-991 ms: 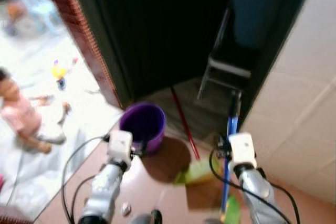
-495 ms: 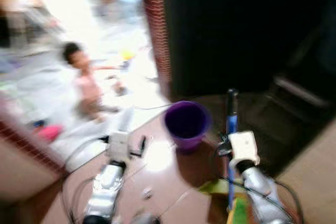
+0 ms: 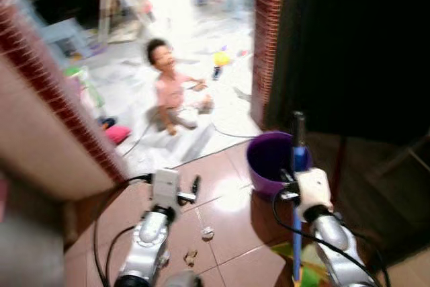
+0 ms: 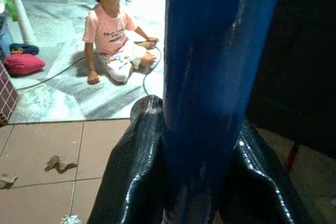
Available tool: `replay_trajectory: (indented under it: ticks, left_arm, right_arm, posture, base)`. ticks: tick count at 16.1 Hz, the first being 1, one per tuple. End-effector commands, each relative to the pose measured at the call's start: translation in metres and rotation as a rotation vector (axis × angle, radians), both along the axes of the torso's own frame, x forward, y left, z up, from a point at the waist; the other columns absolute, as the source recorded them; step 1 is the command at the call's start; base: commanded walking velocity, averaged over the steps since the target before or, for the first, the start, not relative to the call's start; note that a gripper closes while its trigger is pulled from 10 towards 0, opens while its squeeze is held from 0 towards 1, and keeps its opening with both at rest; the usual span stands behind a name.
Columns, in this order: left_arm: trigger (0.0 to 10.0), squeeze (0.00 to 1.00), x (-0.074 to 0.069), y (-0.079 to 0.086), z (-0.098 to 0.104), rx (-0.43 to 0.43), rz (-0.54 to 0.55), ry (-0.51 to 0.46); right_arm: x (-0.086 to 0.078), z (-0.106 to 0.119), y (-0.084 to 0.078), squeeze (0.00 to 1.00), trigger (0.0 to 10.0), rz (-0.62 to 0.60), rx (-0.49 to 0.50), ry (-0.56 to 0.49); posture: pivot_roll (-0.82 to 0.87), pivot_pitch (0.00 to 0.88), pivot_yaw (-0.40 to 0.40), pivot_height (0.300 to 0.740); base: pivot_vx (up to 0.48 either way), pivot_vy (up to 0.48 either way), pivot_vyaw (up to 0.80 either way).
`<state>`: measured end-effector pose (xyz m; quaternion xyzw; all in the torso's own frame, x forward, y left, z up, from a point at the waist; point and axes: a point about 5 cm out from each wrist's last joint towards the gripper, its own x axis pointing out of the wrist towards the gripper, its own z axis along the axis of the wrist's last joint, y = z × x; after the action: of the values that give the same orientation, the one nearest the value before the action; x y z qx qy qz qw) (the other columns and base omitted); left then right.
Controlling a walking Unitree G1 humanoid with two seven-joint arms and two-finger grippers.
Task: Sweep floor
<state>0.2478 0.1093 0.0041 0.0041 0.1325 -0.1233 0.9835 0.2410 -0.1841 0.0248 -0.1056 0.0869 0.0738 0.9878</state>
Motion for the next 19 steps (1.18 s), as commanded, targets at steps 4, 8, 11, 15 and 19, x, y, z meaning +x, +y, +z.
replay_trajectory:
  ticks: [4,8,11,15,19]
  left_arm:
    - [10.0,0.00,0.0016,0.0130,-0.0015,0.036,0.035,0.008]
    - [10.0,0.00,0.0016,0.0125,-0.0021,0.048,0.039,0.009]
    - [10.0,0.00,0.0024,0.0122,-0.0024,0.051,0.045,0.014]
    - [10.0,0.00,0.0032,0.0125,-0.0023,0.054,0.049,0.014]
    - [10.0,0.00,0.0047,0.0131,-0.0022,0.054,0.051,0.017]
  right_arm:
    - [0.0076,0.0089,0.0067,0.00,10.0,0.026,0.037,-0.056]
    - [0.0062,0.0081,0.0073,0.00,10.0,0.036,0.037,-0.054]
    - [0.0064,0.0081,0.0076,0.00,10.0,0.039,0.040,-0.054]
    - [0.0073,0.0078,0.0085,0.00,10.0,0.039,0.046,-0.056]
    - [0.0082,0.0074,0.0092,0.00,10.0,0.034,0.056,-0.055]
  posture:
    - [-0.08,0.000,0.084,0.740]
    - [-0.08,0.000,0.084,0.740]
    - [-0.08,0.000,0.087,0.740]
    - [-0.08,0.000,0.087,0.740]
    - [-0.08,0.000,0.089,0.740]
  base:
    - [0.000,0.000,0.00]
    - [0.000,0.000,0.00]
    - [-0.190,0.000,0.00]
    - [-0.288,0.000,0.00]
    - [-0.277,0.000,0.00]
